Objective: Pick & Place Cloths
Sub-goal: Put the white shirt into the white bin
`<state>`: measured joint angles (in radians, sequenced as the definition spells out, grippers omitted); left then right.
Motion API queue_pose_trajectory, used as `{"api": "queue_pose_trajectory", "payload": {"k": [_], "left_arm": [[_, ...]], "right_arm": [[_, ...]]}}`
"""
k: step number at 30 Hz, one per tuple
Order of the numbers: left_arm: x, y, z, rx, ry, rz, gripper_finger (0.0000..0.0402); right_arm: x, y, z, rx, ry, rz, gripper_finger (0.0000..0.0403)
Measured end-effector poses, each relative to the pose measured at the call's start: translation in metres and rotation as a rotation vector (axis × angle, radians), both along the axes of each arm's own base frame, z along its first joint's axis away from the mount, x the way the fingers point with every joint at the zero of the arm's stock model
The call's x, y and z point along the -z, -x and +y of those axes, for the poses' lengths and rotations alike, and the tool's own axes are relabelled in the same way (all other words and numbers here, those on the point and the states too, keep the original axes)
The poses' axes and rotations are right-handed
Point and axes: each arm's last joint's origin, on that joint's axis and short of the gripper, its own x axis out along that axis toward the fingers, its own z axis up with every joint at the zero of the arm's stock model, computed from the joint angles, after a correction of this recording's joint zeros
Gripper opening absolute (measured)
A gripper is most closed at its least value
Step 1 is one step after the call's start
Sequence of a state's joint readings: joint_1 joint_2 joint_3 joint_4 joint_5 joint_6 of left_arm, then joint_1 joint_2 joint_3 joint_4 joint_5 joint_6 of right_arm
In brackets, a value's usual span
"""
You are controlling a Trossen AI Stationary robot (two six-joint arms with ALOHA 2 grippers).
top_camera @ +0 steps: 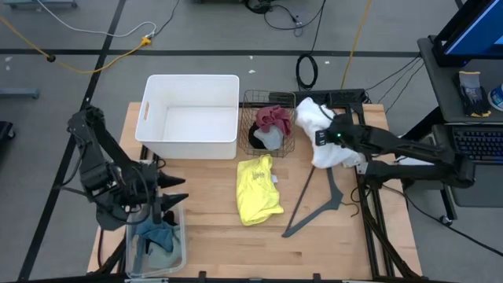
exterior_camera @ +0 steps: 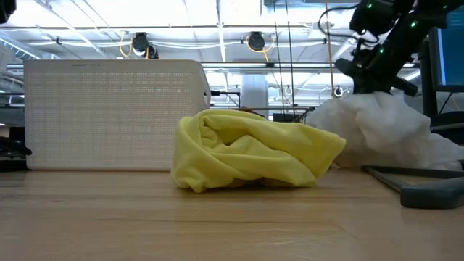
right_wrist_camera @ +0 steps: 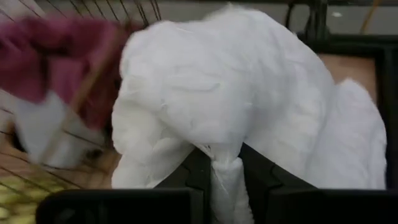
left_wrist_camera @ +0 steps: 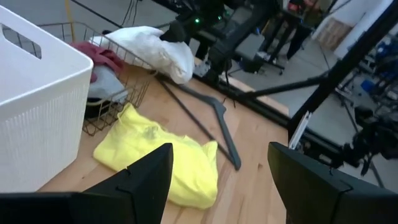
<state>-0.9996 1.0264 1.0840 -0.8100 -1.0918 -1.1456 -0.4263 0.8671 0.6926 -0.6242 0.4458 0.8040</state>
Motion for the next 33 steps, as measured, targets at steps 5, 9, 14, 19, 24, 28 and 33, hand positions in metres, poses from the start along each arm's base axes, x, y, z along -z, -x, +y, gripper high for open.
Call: {"api": "queue_pose_trajectory", "payload": {"k": [5, 9, 14, 19, 24, 28, 33], "left_arm": [[-0.005, -0.008, 0.002, -0.017, -0.015, -0.028, 0.0267], [-0.009, -0.015, 0.004, -0.029, -0.052, -0.041, 0.0267], [-0.013, -0.023, 0.008, -0.057, -0.054, -0.068, 0.0267], [-0.018, -0.03, 0.012, -0.09, -0.051, -0.098, 0.0267], [-0.023, -0.039, 0.019, -0.13, -0.053, -0.125, 0.0267], [-0.029, -0.047, 0.025, -0.133, -0.067, -0.145, 0.0267], [-0.038, -0.057, 0.033, -0.117, -0.111, -0.185, 0.0267]], "right_arm": [[-0.017, 0.006, 0.002, 0.003, 0.073, -0.149, 0.0036], [-0.032, 0.007, 0.003, -0.005, 0.142, -0.278, 0.0036], [-0.054, 0.007, 0.003, -0.02, 0.238, -0.352, 0.0036], [-0.096, 0.01, 0.004, -0.052, 0.372, -0.388, 0.0036], [-0.14, 0.014, 0.009, -0.1, 0.499, -0.465, 0.0036], [-0.169, 0.011, 0.015, -0.164, 0.58, -0.509, 0.0036], [-0.194, -0.004, 0.022, -0.252, 0.641, -0.542, 0.0036]]}}
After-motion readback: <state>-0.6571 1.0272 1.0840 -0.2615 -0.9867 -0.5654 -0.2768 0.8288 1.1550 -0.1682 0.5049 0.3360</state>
